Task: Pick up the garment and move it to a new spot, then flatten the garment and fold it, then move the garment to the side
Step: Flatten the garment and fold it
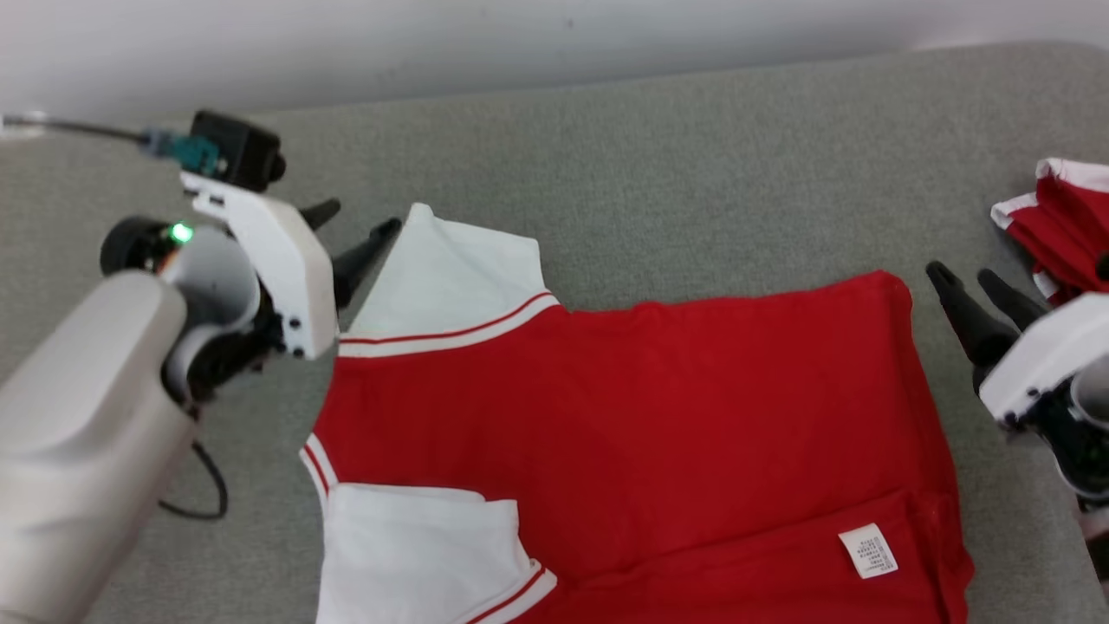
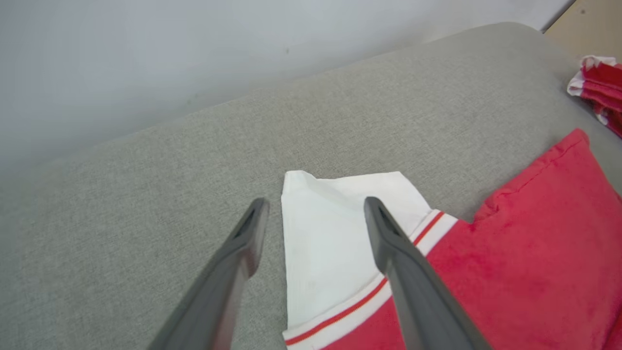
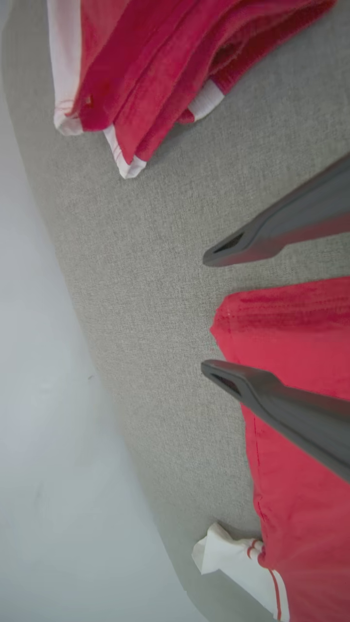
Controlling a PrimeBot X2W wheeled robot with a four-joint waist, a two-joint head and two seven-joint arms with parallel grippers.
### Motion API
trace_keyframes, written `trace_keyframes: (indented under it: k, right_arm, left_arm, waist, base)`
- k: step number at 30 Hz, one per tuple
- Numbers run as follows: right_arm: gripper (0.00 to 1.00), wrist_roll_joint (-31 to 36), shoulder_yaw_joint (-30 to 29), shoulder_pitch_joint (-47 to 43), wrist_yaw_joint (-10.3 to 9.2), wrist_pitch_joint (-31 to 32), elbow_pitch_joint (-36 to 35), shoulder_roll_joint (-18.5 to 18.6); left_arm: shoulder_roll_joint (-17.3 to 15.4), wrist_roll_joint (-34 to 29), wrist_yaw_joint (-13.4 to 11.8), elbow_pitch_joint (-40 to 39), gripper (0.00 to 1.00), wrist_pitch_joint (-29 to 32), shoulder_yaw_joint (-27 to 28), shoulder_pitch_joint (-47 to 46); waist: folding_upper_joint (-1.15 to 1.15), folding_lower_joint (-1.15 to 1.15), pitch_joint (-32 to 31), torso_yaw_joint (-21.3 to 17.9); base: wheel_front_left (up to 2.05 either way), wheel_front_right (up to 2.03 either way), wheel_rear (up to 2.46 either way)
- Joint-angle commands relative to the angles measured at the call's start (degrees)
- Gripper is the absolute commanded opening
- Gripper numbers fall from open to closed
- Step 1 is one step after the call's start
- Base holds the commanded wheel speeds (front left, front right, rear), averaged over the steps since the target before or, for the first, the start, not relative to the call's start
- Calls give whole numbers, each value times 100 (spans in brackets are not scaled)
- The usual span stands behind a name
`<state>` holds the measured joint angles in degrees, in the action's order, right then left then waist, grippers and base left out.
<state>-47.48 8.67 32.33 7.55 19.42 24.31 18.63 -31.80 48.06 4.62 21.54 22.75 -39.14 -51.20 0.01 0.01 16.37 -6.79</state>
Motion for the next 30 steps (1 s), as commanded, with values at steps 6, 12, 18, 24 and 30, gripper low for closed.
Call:
trace_keyframes:
  k: [6,12,18,24,30]
  right_arm:
    - [100,-402,530,917,-13,456,668,-82]
    - [100,-645,1049,1294,-13,868,1171,-187]
    - [100,-1016,1534,1331,-13,1020,1139,-220]
    - [100,-1317,1997,1318,-13,1023,1044,-190]
    - [36,-1543,2383,1321,-13,1011,1049,-118]
  left_arm:
    - [294,25,243,1097,100,489,-343,-1072]
    - [395,253,291,1562,100,760,-793,-1523]
    - [165,510,282,1726,100,858,-1233,-1796]
    - [105,697,284,2005,100,851,-1537,-1948]
    - [182,1038,286,2100,85,1092,-1856,-1961]
  waist:
    - [-1,-1,665,-193]
    - [-1,-1,853,-311]
    - [-1,-1,971,-475]
    - [-1,-1,1024,-623]
    - [-1,-1,1060,-687]
  base:
    - [0,0,0]
    - [0,0,0]
    - [0,0,0]
    - [0,0,0]
    - [0,0,0]
